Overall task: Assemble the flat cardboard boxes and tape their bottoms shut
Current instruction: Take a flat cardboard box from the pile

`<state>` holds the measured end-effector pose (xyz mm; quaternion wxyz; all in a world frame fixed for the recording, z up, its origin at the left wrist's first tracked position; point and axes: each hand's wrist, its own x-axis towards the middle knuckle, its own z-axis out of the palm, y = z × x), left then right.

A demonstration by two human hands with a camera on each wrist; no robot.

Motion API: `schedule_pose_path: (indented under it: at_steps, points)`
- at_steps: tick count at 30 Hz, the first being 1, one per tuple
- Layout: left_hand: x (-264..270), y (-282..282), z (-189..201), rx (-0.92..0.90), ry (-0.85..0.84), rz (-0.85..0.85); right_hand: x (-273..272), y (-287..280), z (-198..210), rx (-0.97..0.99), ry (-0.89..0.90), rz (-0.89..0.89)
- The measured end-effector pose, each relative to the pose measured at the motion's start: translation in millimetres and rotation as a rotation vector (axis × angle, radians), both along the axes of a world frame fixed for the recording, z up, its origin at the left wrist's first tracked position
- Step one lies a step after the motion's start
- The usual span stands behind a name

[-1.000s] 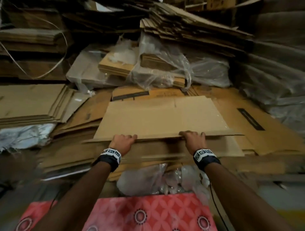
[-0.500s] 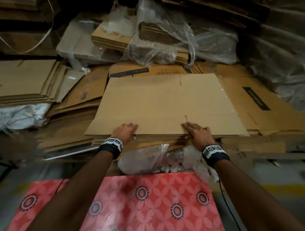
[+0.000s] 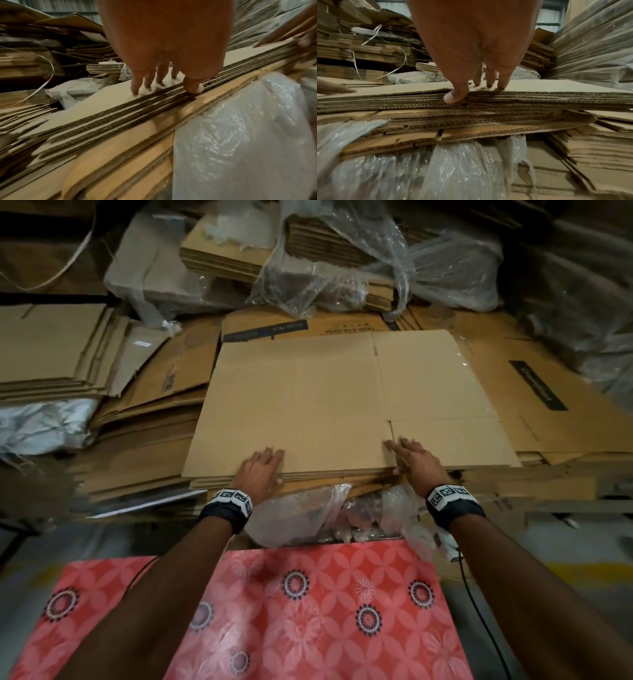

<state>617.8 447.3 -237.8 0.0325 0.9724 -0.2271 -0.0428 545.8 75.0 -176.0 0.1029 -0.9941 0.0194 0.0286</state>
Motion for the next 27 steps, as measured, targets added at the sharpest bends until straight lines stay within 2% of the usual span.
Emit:
schedule_pose_path:
  at_steps: [8,12,16,18,22,24,27]
  points:
    - [-7,-3,-10,-0.019,-0.048,0.035,4,0,-8,-0.027,-0.01,-0.015]
    - [-7,-3,-2,-0.08,0.005,0.072,5,4,-15,-0.073,-0.034,-0.03]
    - [-11,5,11,-0.117,0.138,0.11,0,7,-17,-0.072,-0.068,-0.033]
    - [-21,7,16,-0.17,0.126,0.116,-12,13,-14,-0.044,-0.105,-0.041]
    - [-79,2,30,-0.454,0.158,0.178,-56,34,-24,0.183,-0.246,-0.044]
    - [-121,1,30,-0.572,0.19,0.229,-93,46,-36,0.313,-0.286,-0.054]
    - [-188,2,18,-0.718,0.261,0.197,-166,65,-47,0.441,-0.278,-0.066]
